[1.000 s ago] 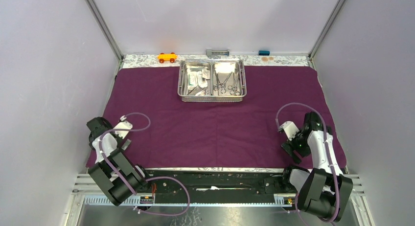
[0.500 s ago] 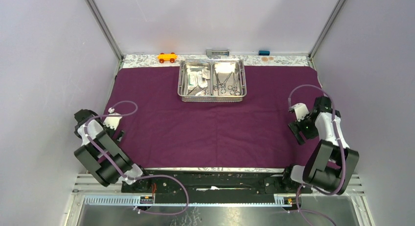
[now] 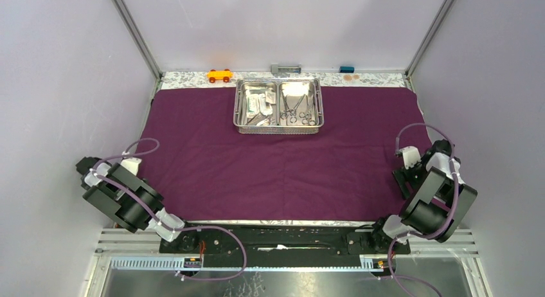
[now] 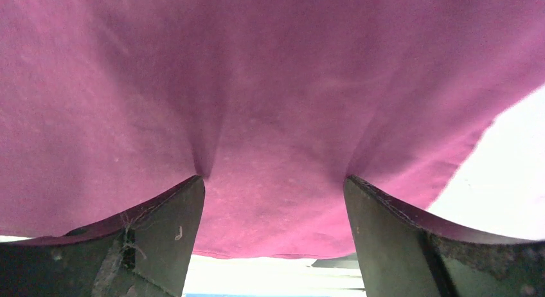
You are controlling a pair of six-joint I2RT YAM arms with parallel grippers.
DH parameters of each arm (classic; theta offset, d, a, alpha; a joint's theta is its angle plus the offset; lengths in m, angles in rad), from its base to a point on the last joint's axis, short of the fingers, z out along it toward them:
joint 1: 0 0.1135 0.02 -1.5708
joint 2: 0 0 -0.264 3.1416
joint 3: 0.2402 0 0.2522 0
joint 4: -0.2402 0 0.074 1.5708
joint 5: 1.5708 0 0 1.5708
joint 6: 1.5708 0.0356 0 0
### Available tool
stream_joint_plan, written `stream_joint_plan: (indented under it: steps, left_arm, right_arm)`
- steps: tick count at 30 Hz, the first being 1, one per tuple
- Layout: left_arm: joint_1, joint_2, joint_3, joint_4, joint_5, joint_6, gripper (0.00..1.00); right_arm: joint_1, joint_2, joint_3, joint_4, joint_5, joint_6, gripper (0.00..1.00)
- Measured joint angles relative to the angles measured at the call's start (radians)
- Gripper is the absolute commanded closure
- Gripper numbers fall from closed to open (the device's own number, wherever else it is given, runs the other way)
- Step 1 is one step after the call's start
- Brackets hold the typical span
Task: Open and lay out the surgical kit
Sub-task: Smooth out the surgical kit at the center of the board.
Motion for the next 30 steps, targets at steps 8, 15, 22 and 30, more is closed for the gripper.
stream_joint_plan:
  steps: [8, 15, 22, 30]
  left_arm:
    - [0.125, -0.009, -0.018, 0.036, 0.016, 0.113, 0.08]
    - [0.168, -0.031, -0.023, 0.031, 0.058, 0.187, 0.07]
    - [0.153, -0.02, 0.078, -0.169, 0.149, 0.14, 0.05]
    - [-0.264, -0.109, 0.223, -0.033, 0.265, -0.273, 0.03]
  right_arm:
    - [-0.019, -0.072, -0.096, -0.002, 0.036, -0.073, 0.14]
    - [-0.02, -0.155, -0.1, -0.09, 0.052, -0.108, 0.14]
    - [-0.015, -0.194, 0.059, -0.209, -0.103, -0.093, 0.13]
    - [0.161, -0.157, 0.146, -0.123, -0.228, 0.087, 0.13]
